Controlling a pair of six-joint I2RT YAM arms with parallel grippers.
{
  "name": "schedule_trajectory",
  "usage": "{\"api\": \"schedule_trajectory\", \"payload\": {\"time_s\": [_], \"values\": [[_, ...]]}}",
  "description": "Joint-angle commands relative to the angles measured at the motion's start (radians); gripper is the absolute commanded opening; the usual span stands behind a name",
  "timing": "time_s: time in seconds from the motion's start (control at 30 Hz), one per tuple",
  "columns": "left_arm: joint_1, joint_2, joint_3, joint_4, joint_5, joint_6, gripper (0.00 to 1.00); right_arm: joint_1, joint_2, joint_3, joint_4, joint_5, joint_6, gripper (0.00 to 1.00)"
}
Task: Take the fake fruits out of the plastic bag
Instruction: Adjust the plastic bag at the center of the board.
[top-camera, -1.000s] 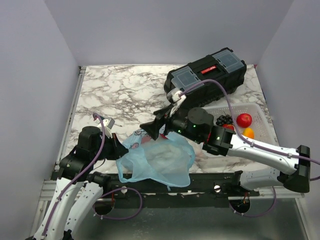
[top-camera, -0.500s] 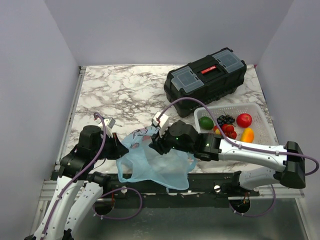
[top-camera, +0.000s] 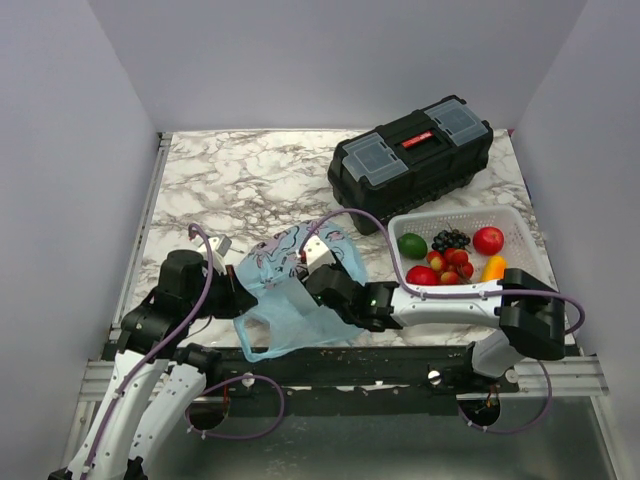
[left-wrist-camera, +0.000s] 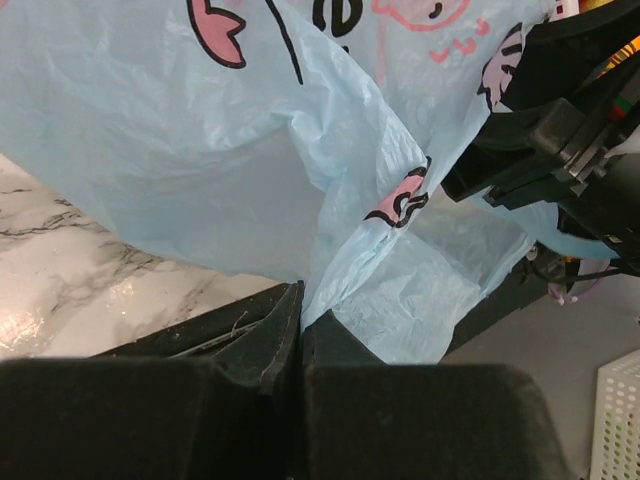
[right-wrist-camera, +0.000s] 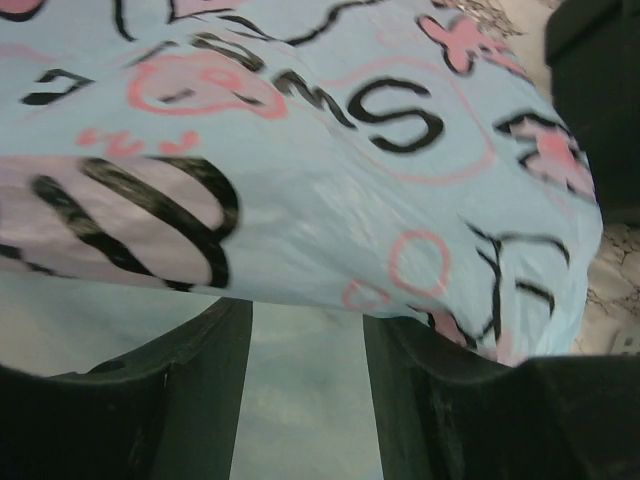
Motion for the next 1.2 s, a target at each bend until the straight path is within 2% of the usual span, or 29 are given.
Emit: {"api": "schedule_trajectory", "payload": {"time_s": [0.0,0.07,0.2,0.33,0.47,0.53,0.63,0.7,0.73,0.83,0.9,1.03,1.17], "values": [[0.006,0.003,-0.008,0.016,0.025,0.017,0.0,0.005,-0.002,-0.043,0.157,0.155,0.102,0.53],[0.006,-0.007,-0.008,0.017,0.028,0.018,0.0,0.005,-0.028,-0.059,0.164,0.16,0.129,0.56],[0.006,-0.024,-0.002,0.023,0.045,0.024,0.0,0.005,-0.095,-0.125,0.235,0.148,0.126,0.69],[0.006,-0.007,0.014,0.031,0.087,0.009,0.0,0.005,-0.134,-0.181,0.26,0.124,0.199,0.76],[0.006,0.04,0.055,0.189,0.194,-0.068,0.0,0.005,-0.119,-0.258,0.336,0.093,0.277,0.81],[0.006,0.103,0.137,0.275,0.271,-0.102,0.0,0.001,-0.087,-0.267,0.374,0.102,0.307,0.88],[-0.001,0.186,0.35,0.304,0.405,-0.109,0.0,-0.02,-0.055,-0.243,0.386,0.098,0.333,0.89],[-0.017,0.152,0.461,0.316,0.442,-0.1,0.0,-0.022,-0.063,-0.227,0.391,0.097,0.326,0.89],[-0.023,0.117,0.47,0.327,0.44,-0.092,0.0,-0.023,-0.069,-0.227,0.398,0.101,0.324,0.89],[-0.026,0.014,0.417,0.27,0.364,-0.074,0.0,-0.029,-0.069,-0.232,0.424,0.117,0.313,0.92],[-0.026,-0.008,0.305,0.203,0.312,-0.093,0.0,-0.036,-0.042,-0.234,0.432,0.109,0.319,0.92],[-0.026,0.011,0.072,0.103,0.208,-0.084,0.0,-0.04,0.03,-0.231,0.441,0.104,0.347,0.92],[-0.026,0.028,0.004,0.047,0.124,-0.034,0.0,-0.055,0.066,-0.248,0.43,0.135,0.388,0.93]]}}
